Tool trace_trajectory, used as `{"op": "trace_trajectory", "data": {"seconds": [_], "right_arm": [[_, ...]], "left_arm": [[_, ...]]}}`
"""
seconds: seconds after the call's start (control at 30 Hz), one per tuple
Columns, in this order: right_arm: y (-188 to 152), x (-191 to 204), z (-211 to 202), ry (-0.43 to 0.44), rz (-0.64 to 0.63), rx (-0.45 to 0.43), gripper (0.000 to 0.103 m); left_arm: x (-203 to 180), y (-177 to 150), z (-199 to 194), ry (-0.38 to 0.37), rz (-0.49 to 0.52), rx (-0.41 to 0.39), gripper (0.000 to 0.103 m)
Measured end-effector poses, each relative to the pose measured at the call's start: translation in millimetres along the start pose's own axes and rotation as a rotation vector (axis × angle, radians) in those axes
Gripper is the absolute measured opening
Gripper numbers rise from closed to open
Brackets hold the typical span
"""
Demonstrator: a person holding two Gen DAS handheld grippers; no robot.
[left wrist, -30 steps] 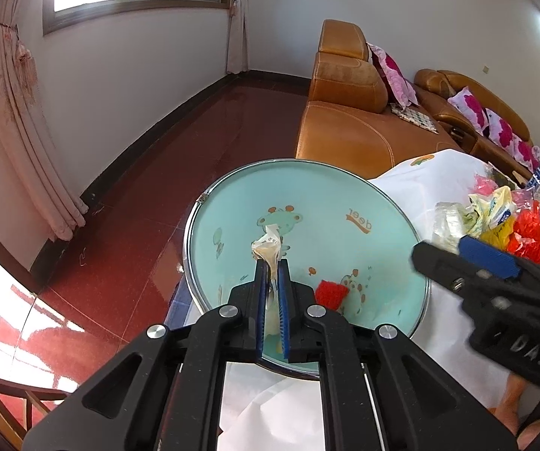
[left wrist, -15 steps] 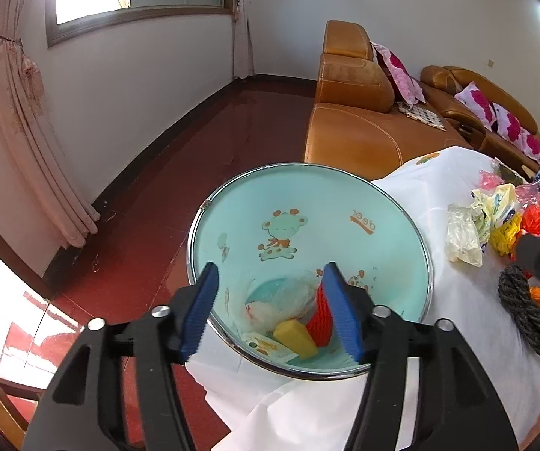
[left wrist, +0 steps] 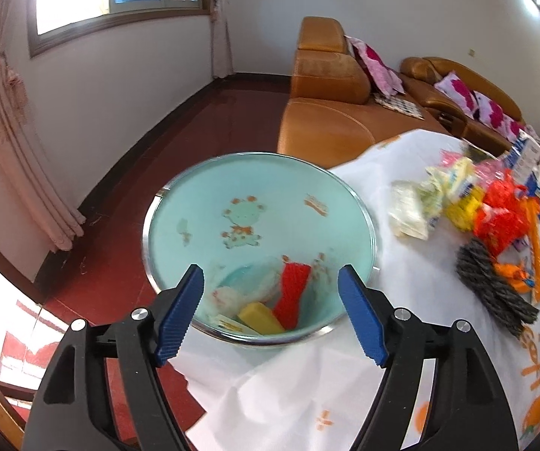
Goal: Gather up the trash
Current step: 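Move both open tools back over the remaining table items, then grasp the dark grey scrubber with the left tool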
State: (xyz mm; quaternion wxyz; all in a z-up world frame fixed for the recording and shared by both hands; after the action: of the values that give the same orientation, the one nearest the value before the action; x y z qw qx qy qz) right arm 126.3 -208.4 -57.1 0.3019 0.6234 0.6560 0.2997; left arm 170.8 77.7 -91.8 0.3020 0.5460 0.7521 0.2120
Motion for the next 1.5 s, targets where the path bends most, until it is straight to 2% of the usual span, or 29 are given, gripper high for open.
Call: {"op": "trace_trajectory", "data": {"seconds": [0.2,0.4,0.63,0.97,1.1,1.13,1.17,1.23,1.33,1.4,1.5], "right_arm": [[-26.5,-43.4,-10.5,-0.061,0.059,0.022,0.067],[-39.0,-69.3,-17.7,-0.080,0.099,0.026,0.062],[-46.5,-92.9,-25.4,-0.079,0.131,0.021,0.057],[-57.1,-114.8,-30.8,-0.060,0.175,0.020,0.057],[-56.5,-117.5,-27.8,-0.040,0.176,0.024,0.057],[-55.7,-117.9,-26.0,-0.035,0.174,0.025,0.057],[-54.7,-118.0,-23.8,-0.030,0.172,0.027,0.057],[-52.1,-117.4,-19.6,-0.012,0.166,0.029,0.057],[-45.9,-115.4,-11.3,0.015,0.154,0.037,0.057],[-40.5,-114.1,-4.4,0.043,0.153,0.041,0.057],[-32.4,-112.9,4.0,0.059,0.136,0.042,0.057]], "left_arm": [[-34.8,-19.0,-3.4,-0.048,0.058,0.023,0.073],[-69.1,-38.1,-5.0,-0.122,0.073,0.073,0.073],[-111.5,-49.9,-12.5,-0.152,0.127,0.059,0.073],[-174.9,-61.8,-4.8,-0.181,0.150,0.068,0.073],[-189.1,-73.1,8.1,-0.177,0.157,0.106,0.071],[-190.8,-76.2,10.9,-0.171,0.159,0.112,0.068],[-192.1,-79.8,14.9,-0.163,0.166,0.123,0.061],[-191.3,-84.1,21.4,-0.158,0.169,0.145,0.057],[-189.1,-84.4,21.8,-0.165,0.175,0.134,0.046],[-186.8,-83.5,21.0,-0.185,0.172,0.134,0.027],[-184.4,-81.9,13.0,-0.210,0.201,0.112,0.020]]}}
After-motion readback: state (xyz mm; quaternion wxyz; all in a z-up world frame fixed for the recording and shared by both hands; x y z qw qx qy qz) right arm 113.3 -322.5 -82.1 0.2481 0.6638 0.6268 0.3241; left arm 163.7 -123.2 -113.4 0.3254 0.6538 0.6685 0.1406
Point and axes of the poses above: each gripper's, at about its wrist camera, not at the fingertips, and z roughly the way its jaws point, x to its left, y to its top, the point moved 3 cm from there along z, roughly the way its jaws point, and after that the axes turned 15 degrees about -z, right-handed, at the moved point
